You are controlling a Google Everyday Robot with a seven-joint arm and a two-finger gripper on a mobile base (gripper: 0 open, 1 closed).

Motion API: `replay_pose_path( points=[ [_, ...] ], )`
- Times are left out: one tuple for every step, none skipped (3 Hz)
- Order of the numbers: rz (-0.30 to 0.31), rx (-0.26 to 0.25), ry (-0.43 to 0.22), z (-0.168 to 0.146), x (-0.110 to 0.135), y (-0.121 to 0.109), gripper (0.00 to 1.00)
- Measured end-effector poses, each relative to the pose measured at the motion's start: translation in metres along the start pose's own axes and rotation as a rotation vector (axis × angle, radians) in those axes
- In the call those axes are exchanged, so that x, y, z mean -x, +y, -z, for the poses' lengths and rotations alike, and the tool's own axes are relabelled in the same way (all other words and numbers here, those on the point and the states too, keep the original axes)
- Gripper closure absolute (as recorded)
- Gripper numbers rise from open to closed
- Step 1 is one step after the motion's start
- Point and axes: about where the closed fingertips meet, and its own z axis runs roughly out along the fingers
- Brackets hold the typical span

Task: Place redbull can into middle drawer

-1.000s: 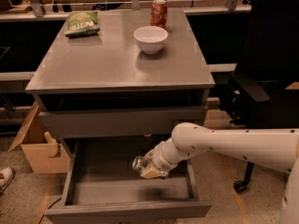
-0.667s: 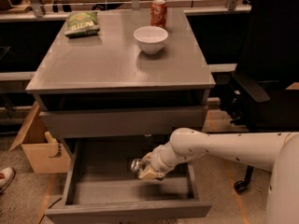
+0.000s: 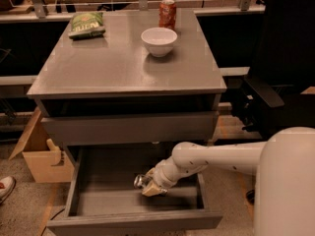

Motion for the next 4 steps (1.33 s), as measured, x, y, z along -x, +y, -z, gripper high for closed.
replay_pose_path(
  points=[
    [-0.015, 0.02, 0.01, -0.0212, -0.0067, 0.0008, 1.0],
    [-0.015, 0.024, 0.01, -0.0228, -0.0066, 0.0023, 0.82],
    [-0.015, 0.027, 0.01, -0.0242, -0.0065, 0.0035, 0.59],
    [-0.014, 0.031, 0.01, -0.0256, -0.0063, 0.0047, 0.36]
  ],
)
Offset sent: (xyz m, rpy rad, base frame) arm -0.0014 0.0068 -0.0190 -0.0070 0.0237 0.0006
